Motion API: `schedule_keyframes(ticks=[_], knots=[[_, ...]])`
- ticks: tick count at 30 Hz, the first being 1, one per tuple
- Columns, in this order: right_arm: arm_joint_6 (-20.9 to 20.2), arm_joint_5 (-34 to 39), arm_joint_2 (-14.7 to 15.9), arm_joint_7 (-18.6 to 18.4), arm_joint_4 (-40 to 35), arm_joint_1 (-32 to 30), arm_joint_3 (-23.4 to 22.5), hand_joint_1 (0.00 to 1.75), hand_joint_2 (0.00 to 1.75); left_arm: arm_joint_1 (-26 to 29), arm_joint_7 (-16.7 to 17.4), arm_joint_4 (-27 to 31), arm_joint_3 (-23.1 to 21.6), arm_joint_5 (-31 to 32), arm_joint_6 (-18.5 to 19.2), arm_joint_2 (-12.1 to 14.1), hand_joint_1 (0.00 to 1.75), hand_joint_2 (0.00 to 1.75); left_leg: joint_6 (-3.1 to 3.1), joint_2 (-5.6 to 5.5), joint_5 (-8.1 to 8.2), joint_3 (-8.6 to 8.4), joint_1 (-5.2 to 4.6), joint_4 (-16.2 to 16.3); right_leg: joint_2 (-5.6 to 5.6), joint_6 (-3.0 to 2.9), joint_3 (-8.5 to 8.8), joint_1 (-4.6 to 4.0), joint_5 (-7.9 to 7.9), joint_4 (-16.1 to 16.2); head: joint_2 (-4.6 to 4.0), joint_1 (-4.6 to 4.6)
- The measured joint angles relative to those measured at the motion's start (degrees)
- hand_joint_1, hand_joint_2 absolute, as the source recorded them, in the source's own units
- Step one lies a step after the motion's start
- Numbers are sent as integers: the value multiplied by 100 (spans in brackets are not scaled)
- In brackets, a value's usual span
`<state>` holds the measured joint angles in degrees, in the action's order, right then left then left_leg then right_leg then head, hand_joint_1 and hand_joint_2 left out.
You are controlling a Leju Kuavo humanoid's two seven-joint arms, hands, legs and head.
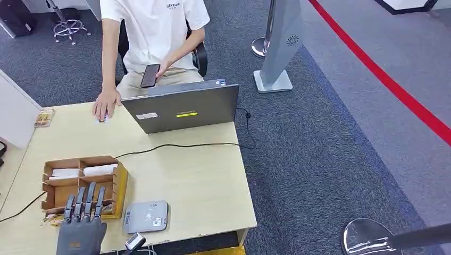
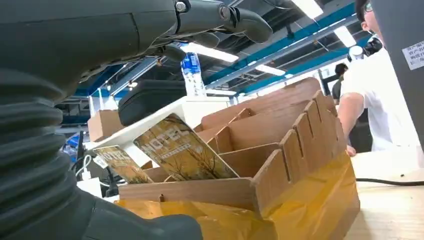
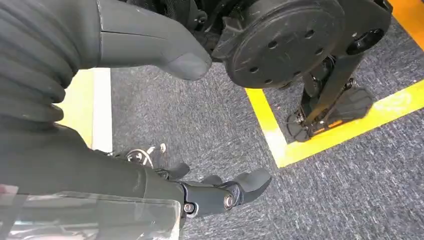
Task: Pass the card to the sensor for recognition and then transmit it.
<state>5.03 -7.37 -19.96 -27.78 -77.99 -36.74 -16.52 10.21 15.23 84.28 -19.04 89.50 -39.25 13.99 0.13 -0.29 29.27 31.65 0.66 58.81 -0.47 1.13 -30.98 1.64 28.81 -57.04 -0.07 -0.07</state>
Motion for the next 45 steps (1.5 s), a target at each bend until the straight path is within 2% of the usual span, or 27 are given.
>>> schedule_keyframes(ticks=[15, 28, 29, 34, 45], knots=[[37, -2, 0, -76, 2, -1, -9, 0, 175, 74, 26, -2, 394, -48, -7, -74, 0, 175, 0, -1, 0, 0, 0, 0, 1, 0, 1, 0, 0, 0, 0, 0], [39, -6, 0, -74, 18, 6, -31, 0, 175, 76, -15, 0, 483, -50, -2, -96, 0, 175, 0, -1, 0, 0, 0, 0, 1, 0, 1, 0, 0, 0, 0, 0], [39, -9, 0, -61, 28, 12, -35, 0, 175, 76, -31, 0, 488, -55, 0, -101, 175, 175, 0, -1, 0, 0, 0, 0, 1, 0, 1, 0, 0, 0, 0, 0], [39, -18, 0, -20, 74, 57, -63, 0, 175, 80, -201, 0, 525, -155, 72, -129, 175, 175, 0, -1, 0, 0, 0, 0, 1, 0, 2, 0, 0, 0, 0, 0], [39, -20, 0, -13, 116, 72, -96, 0, 175, 136, -223, 0, 527, -249, 144, -122, 175, 175, 0, -1, 0, 0, 0, 0, 1, 0, 1, 0, 0, 0, 0, -2]])
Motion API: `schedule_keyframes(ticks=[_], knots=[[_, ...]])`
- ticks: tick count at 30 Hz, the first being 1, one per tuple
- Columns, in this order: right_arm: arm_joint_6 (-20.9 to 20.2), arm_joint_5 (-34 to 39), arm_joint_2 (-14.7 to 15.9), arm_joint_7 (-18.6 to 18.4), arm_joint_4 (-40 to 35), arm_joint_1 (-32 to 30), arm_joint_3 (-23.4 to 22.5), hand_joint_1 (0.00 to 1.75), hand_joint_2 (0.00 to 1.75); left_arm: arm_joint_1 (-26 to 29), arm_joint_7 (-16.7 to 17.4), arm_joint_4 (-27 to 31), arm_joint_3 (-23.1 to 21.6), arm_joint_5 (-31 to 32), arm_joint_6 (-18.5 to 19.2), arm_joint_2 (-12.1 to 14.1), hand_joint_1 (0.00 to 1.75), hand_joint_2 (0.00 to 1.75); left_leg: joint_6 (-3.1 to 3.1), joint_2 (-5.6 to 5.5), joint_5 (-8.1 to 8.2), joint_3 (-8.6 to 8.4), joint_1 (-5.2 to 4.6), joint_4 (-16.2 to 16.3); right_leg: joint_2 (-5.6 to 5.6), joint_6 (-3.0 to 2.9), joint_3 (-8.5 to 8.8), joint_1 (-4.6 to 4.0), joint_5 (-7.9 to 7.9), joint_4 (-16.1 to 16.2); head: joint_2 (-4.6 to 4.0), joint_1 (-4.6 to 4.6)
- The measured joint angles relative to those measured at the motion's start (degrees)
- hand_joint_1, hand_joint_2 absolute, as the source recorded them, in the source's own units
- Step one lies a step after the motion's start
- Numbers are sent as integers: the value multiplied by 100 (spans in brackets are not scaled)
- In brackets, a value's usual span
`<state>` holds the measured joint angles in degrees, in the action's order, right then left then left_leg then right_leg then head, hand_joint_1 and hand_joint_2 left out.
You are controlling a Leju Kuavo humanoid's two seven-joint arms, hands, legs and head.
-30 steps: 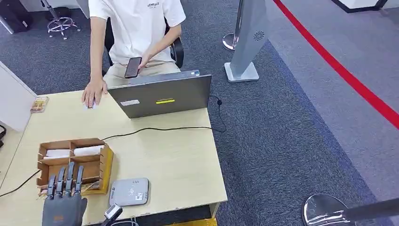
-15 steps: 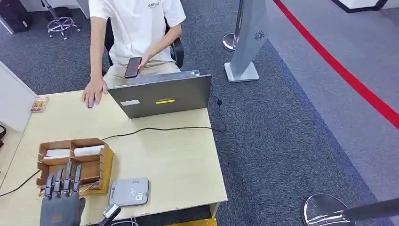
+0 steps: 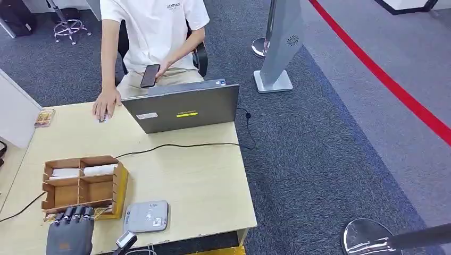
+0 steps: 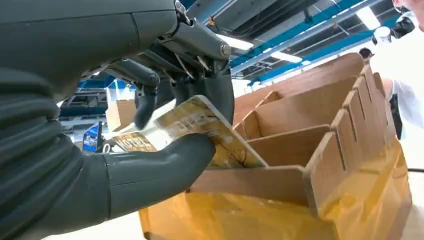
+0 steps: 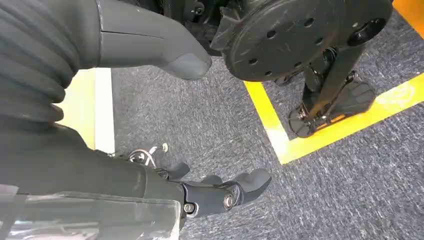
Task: Pass the card to the sensor for recognition and then transmit it.
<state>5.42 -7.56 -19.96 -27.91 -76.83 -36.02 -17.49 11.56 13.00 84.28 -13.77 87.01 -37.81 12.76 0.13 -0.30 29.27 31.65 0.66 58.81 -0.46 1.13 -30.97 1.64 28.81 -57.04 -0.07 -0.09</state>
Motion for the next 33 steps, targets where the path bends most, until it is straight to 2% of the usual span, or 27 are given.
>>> schedule_keyframes(ticks=[9, 13, 18, 22, 28, 33], knots=[[17, 7, 0, -31, 0, -1, 0, 0, 175, 10, 68, 74, 0, -88, 225, 2, 175, 175, 0, 0, 0, 0, 0, 0, 0, 0, 2, 0, 0, 0, 0, 2], [35, 11, 0, -35, 0, -2, 0, 0, 175, 29, 153, 177, 0, -44, 438, 2, 175, 175, 0, 0, 0, -1, 0, 0, 0, 0, 2, 0, 0, 0, 0, 2], [46, 11, 0, -68, -2, -1, 0, 0, 175, 74, 315, 518, -7, 17, 1117, 7, 175, 175, 0, 0, 0, -1, 0, 0, 0, 0, 2, 0, 0, 0, 0, 0], [68, 20, 0, -87, -2, -1, 0, 0, 175, 122, 512, 947, -109, -48, 1902, 79, 175, 175, 0, 0, 0, -2, 0, 0, 0, 0, 2, 0, 0, 0, 0, 2], [136, 57, 0, -129, -42, -3, 7, 0, 175, 138, 704, 1754, -514, -273, 3063, 446, 175, 175, 0, 0, 0, -1, 1, 0, 0, 0, 0, 0, 0, 0, 0, 2], [182, 149, 0, -129, -59, -6, 24, 0, 175, 109, 701, 2361, -859, -271, 3298, 733, 175, 175, 0, 1, 0, -1, 0, 0, -1, 0, -3, 0, 0, 0, 0, 2]])
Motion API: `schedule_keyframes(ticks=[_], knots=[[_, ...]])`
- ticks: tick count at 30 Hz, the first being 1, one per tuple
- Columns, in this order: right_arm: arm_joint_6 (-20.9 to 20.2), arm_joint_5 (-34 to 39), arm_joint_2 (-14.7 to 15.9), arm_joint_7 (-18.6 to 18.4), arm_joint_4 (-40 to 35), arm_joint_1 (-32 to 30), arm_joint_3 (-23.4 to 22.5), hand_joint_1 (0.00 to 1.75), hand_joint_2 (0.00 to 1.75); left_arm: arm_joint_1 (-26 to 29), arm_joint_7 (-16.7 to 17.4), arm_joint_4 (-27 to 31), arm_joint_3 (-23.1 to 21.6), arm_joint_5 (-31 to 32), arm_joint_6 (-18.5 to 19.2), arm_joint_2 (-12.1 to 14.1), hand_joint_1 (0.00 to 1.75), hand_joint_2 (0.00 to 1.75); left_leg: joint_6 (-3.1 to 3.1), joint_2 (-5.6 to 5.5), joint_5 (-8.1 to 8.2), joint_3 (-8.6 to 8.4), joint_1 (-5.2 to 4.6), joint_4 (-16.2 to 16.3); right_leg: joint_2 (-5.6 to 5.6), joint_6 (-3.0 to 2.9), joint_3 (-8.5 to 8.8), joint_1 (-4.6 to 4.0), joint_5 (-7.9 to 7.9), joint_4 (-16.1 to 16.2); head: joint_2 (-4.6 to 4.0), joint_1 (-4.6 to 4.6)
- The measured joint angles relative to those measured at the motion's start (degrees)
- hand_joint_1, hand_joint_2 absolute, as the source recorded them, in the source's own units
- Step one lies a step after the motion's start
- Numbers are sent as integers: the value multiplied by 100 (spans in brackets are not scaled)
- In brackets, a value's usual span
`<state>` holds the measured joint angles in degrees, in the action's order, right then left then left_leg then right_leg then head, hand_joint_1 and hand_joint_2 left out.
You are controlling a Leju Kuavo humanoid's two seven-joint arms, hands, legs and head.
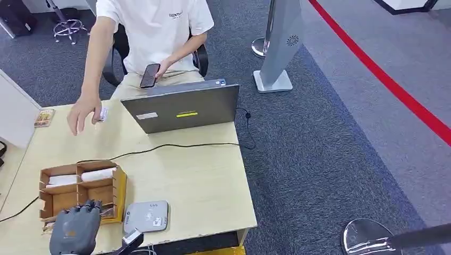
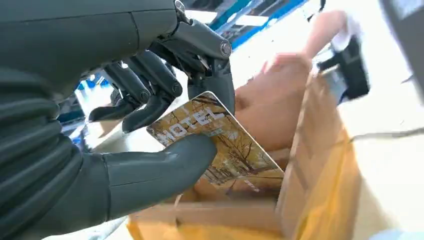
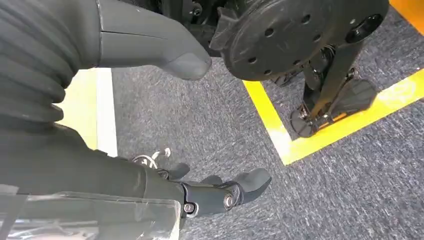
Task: Pass the card to the sensor for recognition and then transmit it.
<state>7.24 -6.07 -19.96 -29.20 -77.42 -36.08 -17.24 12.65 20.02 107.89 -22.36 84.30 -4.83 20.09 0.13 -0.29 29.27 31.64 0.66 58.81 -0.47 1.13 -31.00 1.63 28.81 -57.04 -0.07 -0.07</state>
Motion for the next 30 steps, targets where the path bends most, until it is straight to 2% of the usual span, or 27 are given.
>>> schedule_keyframes(ticks=[5, 9, 14, 19, 22, 25, 27, 30], knots=[[236, 251, 0, -4, -112, -81, 138, 0, 175, -461, -168, 883, -389, -173, 186, 592, 175, 175, -1, -10, -2, 1, 1, 0, 12, -1, -9, 0, 0, -1, 0, 0], [441, 422, 0, -72, -328, -270, 348, 0, 175, -1005, -284, 1561, -494, -466, 225, 1053, 175, 175, -1, -10, -4, 1, 3, 0, 11, -3, 1, -3, -2, -3, 0, 0], [538, 470, 0, -140, -575, -450, 581, 0, 175, -1652, -284, 2091, -533, -807, 367, 1431, 175, 175, -1, -9, -4, 1, 3, 0, 10, -3, 1, -3, -2, -3, 0, 0], [415, 365, 0, -168, -673, -492, 669, 0, 175, -2330, -9, 2133, -535, -809, 568, 1339, 175, 175, -1, -8, -4, 1, 1, 0, 8, -3, 3, -2, -3, -2, 0, 0], [360, 338, 0, -181, -697, -504, 682, 0, 175, -2518, 44, 2124, -546, -765, 592, 1268, 175, 175, -1, -7, -4, -1, 1, 1, 5, -3, 0, -1, -3, -2, 0, 2], [107, 125, 0, -164, -702, -494, 667, 0, 175, -2717, 214, 1945, -548, -602, 614, 1120, 175, 175, -1, -10, -4, 2, 1, 2, 10, -2, 0, -2, -3, -1, 0, -2], [-43, 33, 0, -160, -699, -462, 634, 0, 175, -2841, 254, 1644, -508, -415, 456, 984, 175, 175, -1, -8, -4, 0, 1, 1, 7, -3, 2, -2, -3, -1, 0, 6], [-173, -50, 0, -188, -697, -434, 586, 0, 175, -2831, 219, 1045, -278, -114, -87, 769, 175, 175, -1, 4, -3, -2, 2, 1, -5, -7, 0, -3, -6, -2, 0, -2]])
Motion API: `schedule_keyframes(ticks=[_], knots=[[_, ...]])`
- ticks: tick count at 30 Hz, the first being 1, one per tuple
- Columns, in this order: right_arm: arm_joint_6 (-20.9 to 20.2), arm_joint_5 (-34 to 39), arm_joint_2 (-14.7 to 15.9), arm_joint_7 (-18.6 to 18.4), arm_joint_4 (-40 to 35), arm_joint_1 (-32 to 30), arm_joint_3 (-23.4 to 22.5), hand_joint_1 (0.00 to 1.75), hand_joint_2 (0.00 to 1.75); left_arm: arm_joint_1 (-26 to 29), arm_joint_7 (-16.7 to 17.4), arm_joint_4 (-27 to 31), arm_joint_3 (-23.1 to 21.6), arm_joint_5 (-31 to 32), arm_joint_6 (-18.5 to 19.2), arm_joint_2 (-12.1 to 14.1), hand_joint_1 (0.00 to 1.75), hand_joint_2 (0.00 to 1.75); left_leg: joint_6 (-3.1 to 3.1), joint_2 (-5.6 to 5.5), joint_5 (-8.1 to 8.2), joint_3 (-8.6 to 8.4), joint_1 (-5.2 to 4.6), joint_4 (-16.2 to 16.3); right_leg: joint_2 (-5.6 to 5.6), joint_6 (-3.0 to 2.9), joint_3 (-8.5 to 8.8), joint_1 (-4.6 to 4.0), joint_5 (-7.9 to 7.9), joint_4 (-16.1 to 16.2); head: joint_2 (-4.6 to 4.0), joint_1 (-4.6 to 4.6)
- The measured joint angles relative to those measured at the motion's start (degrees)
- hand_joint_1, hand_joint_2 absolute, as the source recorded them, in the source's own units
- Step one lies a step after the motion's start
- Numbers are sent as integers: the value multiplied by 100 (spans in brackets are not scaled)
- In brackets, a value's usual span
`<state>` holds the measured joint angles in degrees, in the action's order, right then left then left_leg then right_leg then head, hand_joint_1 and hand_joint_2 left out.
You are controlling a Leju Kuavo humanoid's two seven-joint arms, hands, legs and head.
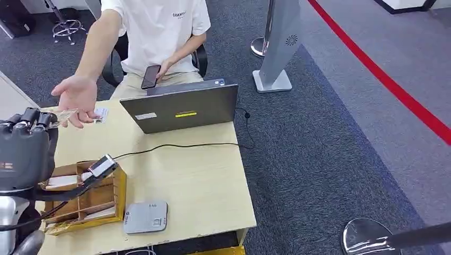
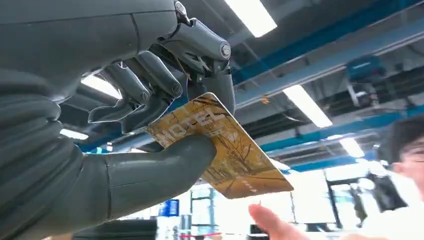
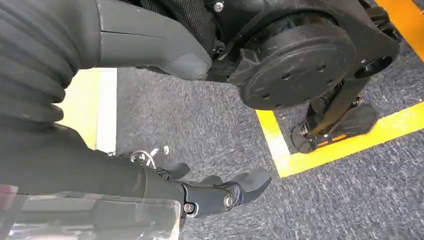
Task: Pass the card to the sensor for recognition and then transmit it.
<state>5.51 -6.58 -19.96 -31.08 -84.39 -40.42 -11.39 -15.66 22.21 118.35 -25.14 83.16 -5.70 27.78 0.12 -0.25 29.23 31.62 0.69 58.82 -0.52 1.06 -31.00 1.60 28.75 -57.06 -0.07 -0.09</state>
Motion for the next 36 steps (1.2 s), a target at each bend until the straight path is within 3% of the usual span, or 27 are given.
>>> schedule_keyframes(ticks=[5, 10, 11, 26, 36], knots=[[0, 4, 0, -33, -2, -1, -50, 0, 175, 235, -212, -694, 468, 114, -551, -306, 175, 175, 0, 0, 0, 1, 0, 0, 0, 0, -1, 0, 0, 0, 0, 0], [7, 2, 0, -57, -4, -2, -50, 0, 175, 402, -286, -922, 720, 156, -630, -510, 175, 175, 0, -1, 1, 6, -1, 0, 1, 1, -2, 1, 1, 1, 0, 0], [9, 2, 0, -63, -4, -2, -50, 0, 175, 432, -286, -961, 746, 169, -630, -545, 0, 175, 0, -1, 1, 6, -1, 0, 1, 1, -3, 1, 1, 1, 0, 0], [-6, -76, 0, -72, 2, 19, -90, 0, 175, 766, -372, -1083, 1162, -50, -819, -717, 0, 175, 0, -1, 2, 7, 1, -1, 1, 1, -2, 0, 2, 0, 0, 0], [-129, -96, 0, -184, 78, 99, -229, 0, 175, 1516, -378, -1659, 2502, -181, -1135, -298, 0, 175, -5, 6, 4, 8, 6, -4, -9, -1, -2, -6, 6, -2, 0, 2]])
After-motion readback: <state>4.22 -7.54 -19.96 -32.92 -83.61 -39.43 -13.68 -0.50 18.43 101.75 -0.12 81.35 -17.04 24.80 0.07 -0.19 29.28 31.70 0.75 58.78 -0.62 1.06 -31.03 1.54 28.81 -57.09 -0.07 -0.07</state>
